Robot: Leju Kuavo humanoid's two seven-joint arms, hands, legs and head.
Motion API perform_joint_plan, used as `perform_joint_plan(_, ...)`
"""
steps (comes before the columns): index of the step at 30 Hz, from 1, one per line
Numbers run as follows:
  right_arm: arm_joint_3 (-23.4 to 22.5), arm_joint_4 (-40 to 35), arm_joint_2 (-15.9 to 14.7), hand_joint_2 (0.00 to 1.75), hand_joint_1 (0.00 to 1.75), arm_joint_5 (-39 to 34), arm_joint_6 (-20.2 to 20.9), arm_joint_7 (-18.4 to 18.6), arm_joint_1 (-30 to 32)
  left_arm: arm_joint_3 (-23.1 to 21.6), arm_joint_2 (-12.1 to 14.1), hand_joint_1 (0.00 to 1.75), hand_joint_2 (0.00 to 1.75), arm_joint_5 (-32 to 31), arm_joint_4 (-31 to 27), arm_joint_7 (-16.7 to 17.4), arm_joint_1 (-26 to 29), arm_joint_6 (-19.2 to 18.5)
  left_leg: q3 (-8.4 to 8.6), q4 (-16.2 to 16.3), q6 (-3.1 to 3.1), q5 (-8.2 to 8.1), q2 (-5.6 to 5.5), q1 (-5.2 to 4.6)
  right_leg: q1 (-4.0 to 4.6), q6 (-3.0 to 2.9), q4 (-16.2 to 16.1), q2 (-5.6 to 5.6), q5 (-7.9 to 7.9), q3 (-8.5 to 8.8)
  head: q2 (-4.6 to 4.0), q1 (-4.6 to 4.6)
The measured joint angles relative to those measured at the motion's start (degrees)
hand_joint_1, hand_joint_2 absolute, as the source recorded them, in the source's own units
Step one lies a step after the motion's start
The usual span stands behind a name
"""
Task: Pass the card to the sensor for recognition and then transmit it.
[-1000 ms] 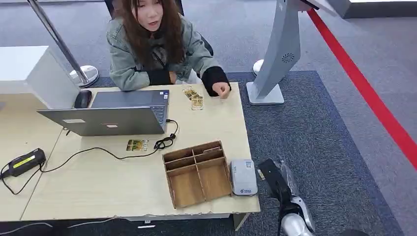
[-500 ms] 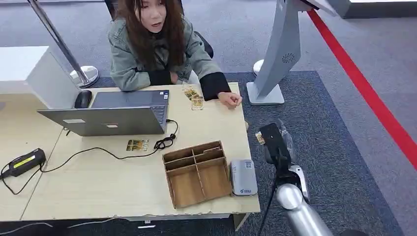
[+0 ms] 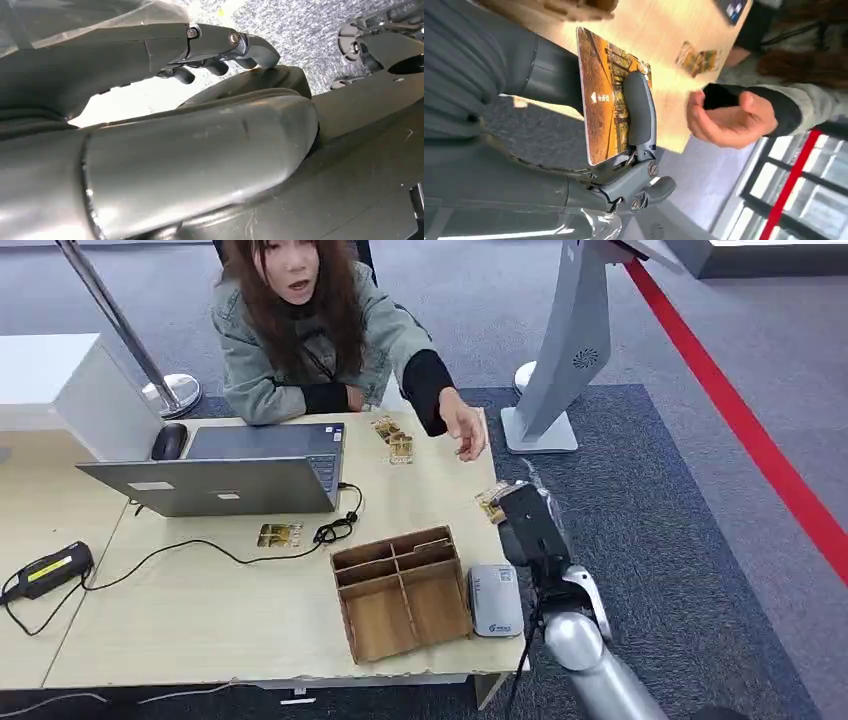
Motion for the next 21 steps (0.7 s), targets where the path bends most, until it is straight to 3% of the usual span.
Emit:
perform_joint_plan(8,4.2,0.2,1.8,1.75,1.75,4.7,0.3,-0.8,-7.0,-0.2,0.0,0.00,0.00,-0.8,0.0,0.0,0.0,-0.3,-0.01,0.0,-0.01,0.01,0.01,0.00,0.00,0.00,0.0,0.01,0.00,0.01,0.00,0.00)
perform_joint_plan(21,10.3,9.1,9.1,1.75,1.75,7.6,-0.1,-2.3,-19.5,-1.4,0.3,0.00,0.00,-0.8,0.0,0.0,-0.3,-0.7,-0.01,0.0,-0.02,0.01,0.00,0.02,0.01,-0.02,0.1,0.00,-0.01,-0.01,0.00,0.02)
